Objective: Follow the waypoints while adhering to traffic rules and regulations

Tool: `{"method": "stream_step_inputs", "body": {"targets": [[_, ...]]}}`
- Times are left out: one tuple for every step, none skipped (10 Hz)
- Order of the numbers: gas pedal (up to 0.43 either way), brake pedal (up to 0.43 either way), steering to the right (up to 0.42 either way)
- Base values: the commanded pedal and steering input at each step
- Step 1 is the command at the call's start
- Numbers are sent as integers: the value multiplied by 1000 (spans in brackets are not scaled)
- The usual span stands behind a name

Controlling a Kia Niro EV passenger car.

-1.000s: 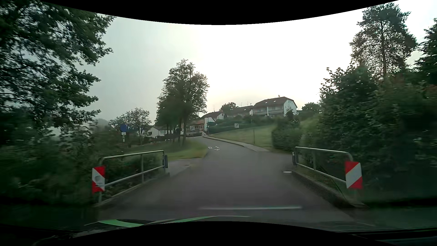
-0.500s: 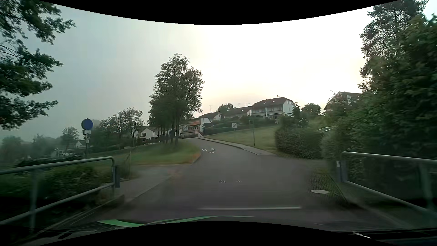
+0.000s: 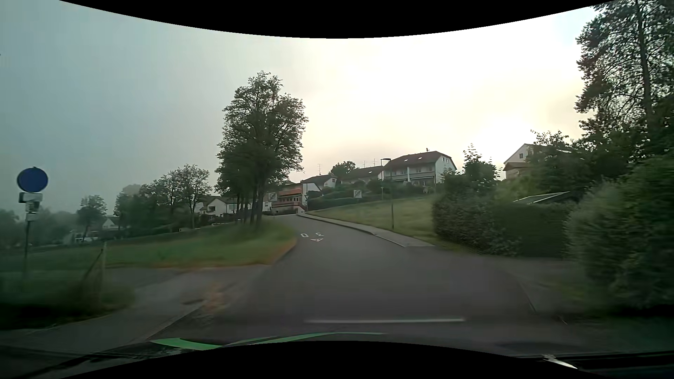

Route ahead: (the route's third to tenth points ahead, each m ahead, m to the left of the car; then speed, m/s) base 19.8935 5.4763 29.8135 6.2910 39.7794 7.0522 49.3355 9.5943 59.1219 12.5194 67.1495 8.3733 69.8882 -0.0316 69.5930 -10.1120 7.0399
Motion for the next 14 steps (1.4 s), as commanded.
{"method": "stream_step_inputs", "body": {"targets": [[79, 0, 8], [87, 0, 5], [87, 0, 3], [98, 0, 0], [98, 0, -2], [98, 0, -5], [98, 0, -8], [98, 0, -11], [98, 0, -16], [110, 0, -21], [118, 0, -23], [118, 0, -24], [118, 0, -26], [118, 0, -28]]}}
